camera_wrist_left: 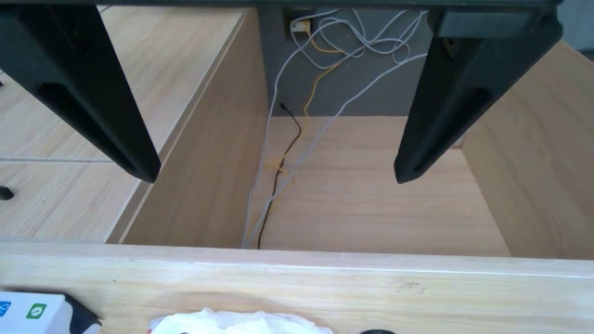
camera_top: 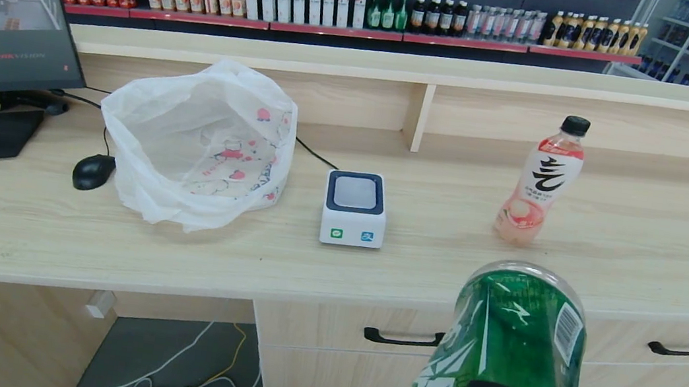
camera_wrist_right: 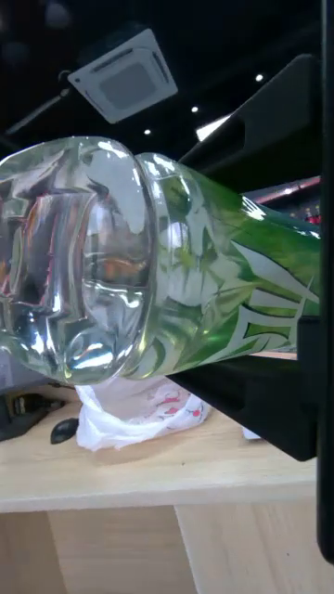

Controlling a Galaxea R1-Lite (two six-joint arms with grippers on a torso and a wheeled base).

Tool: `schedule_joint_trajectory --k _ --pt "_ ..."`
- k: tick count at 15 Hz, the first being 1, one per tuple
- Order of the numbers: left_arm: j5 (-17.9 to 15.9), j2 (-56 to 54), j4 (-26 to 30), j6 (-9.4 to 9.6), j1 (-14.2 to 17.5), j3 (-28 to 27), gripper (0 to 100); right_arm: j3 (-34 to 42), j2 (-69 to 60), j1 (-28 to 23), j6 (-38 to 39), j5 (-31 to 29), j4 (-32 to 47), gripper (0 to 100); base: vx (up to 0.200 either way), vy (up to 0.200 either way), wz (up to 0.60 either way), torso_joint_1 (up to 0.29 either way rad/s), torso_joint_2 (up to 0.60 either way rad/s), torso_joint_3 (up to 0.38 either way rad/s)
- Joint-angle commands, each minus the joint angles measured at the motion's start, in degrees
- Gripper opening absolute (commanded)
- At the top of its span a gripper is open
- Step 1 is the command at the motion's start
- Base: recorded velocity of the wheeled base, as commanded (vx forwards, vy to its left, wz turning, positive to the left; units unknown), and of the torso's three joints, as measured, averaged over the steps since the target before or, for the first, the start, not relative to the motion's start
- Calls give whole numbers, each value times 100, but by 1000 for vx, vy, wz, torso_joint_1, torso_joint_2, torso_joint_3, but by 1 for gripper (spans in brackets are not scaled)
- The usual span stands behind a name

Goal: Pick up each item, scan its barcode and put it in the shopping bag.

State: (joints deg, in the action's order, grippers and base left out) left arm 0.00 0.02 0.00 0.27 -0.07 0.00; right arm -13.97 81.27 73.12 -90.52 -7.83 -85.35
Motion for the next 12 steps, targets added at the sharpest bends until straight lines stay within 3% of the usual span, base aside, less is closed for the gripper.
schedule_joint_trajectory --k 1,12 --pt "0 -2 0 0 7 0 100 -115 196 1 -195 0 0 0 0 0 0 0 0 0" --pt "0 -2 0 0 7 0 100 -739 1127 264 -1153 247 -228 0 0 0 0 0 0 0"
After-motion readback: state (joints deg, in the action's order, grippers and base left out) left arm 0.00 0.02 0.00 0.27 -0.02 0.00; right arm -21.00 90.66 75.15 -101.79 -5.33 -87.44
